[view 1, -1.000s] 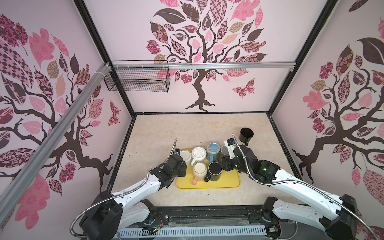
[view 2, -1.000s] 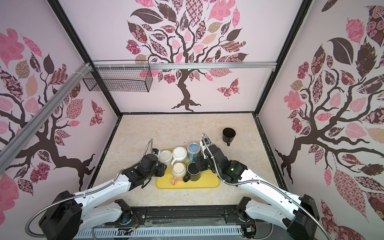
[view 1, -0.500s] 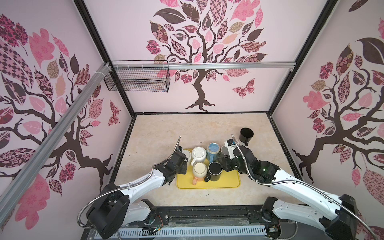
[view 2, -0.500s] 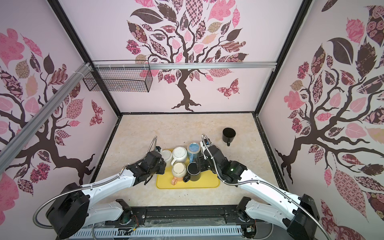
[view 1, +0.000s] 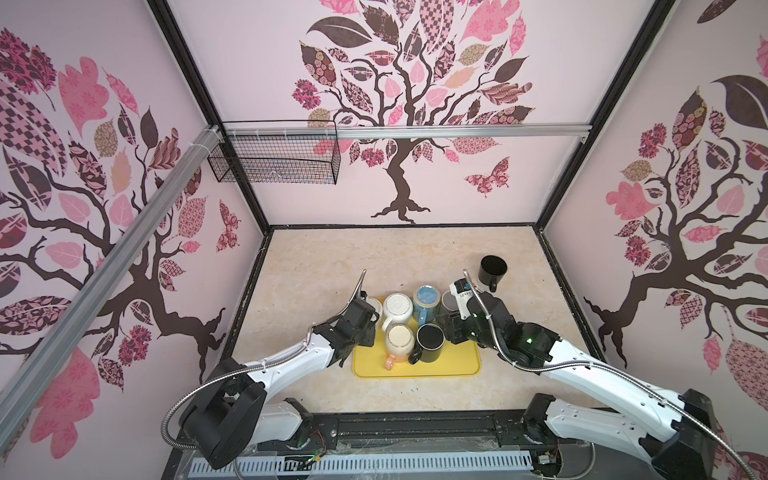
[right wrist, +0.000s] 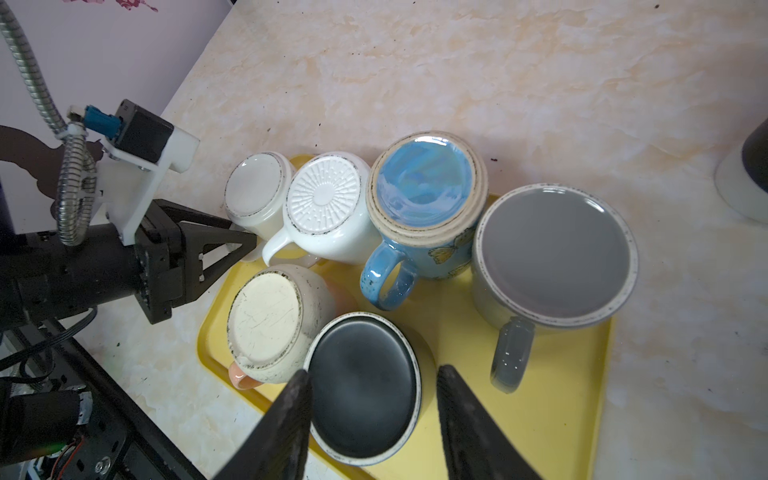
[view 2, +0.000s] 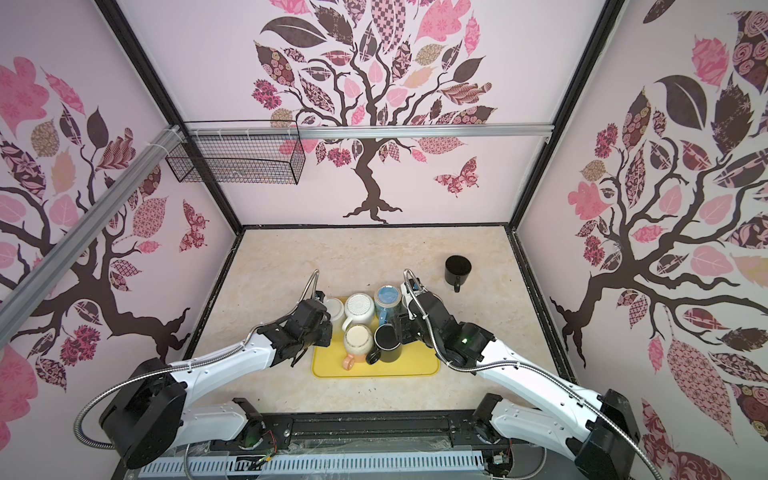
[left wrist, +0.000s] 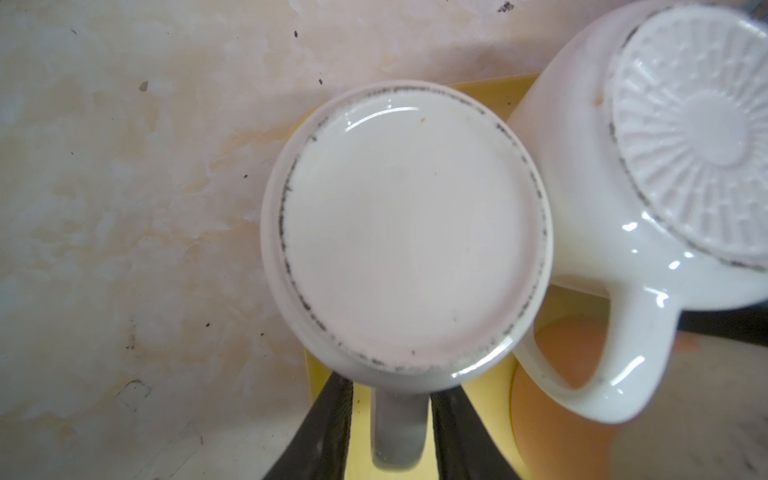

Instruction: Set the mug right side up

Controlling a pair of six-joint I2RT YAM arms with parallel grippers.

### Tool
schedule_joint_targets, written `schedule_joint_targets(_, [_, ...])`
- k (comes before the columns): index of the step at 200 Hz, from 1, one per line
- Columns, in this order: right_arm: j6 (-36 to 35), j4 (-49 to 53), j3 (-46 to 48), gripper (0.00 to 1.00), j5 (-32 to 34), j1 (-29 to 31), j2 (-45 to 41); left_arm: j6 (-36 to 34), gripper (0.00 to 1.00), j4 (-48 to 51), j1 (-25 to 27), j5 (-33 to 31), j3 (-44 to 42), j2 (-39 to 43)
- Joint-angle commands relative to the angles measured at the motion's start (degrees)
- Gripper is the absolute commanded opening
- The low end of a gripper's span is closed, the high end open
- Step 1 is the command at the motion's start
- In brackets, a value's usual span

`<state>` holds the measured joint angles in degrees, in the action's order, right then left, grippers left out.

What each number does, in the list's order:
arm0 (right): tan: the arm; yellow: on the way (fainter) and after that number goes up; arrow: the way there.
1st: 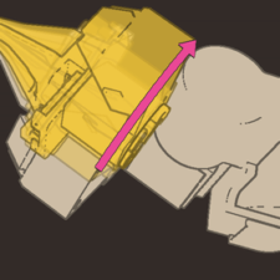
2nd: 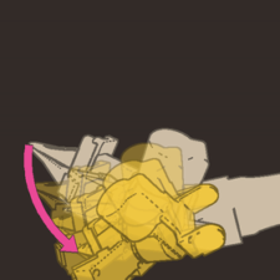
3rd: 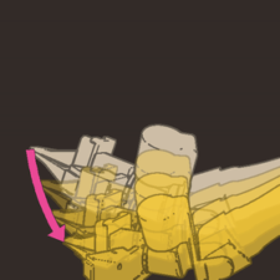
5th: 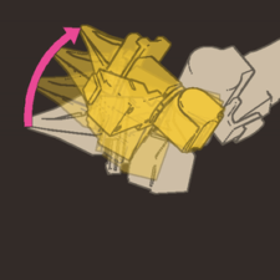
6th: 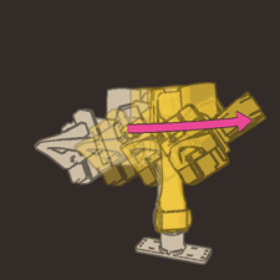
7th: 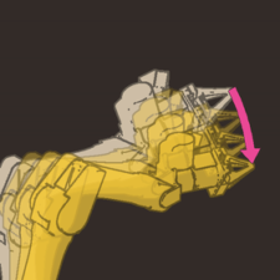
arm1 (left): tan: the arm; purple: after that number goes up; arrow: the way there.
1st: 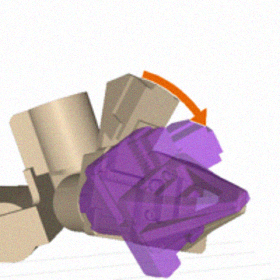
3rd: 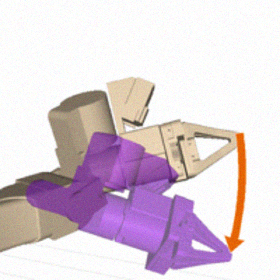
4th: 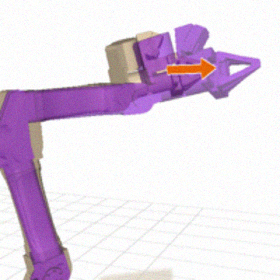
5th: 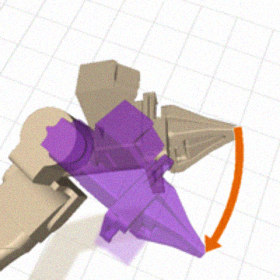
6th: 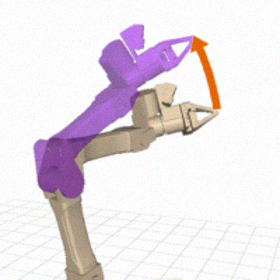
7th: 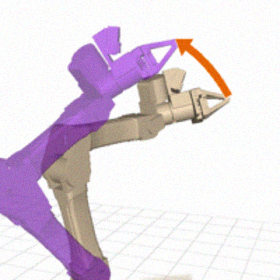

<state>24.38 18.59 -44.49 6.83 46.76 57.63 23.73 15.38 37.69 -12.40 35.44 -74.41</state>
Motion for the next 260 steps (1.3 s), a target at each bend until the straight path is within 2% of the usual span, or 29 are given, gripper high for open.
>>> schedule_joint_targets(1, [-0.74, -0.74, 0.37, 0.52, 1.05, -0.06, -1.68, -0.9, 0.34, 0.02, -0.15, -2.13, 3.12, -0.61])
schedule_joint_targets(157, [-1.09, -1.65, 1.32, 0.5, 0.93, -0.06, -2.37, -1.49, 0.24, -0.34, -0.16, -3.08, 4.99, -4.68])
schedule_joint_targets(206, [-0.83, -2.06, 1.34, 0.49, -0.04, -0.02, -2.49, -1.74, 0.15, 0.53, -0.15, -5.47, 5.68, -3.49])
schedule_joint_targets(223, [-0.66, -2.27, 1.34, 0.49, -0.33, -0.05, -2.77, -2.16, 0.0, 0.96, -0.16, -6.36, 6.08, -2.22])
schedule_joint_targets(260, [-0.05, -3.26, 1.29, 0.47, -1.79, -0.03, -2.82, -3.57, 0.0, 3.46, -0.12, -9.08, 7.85, 0.54])
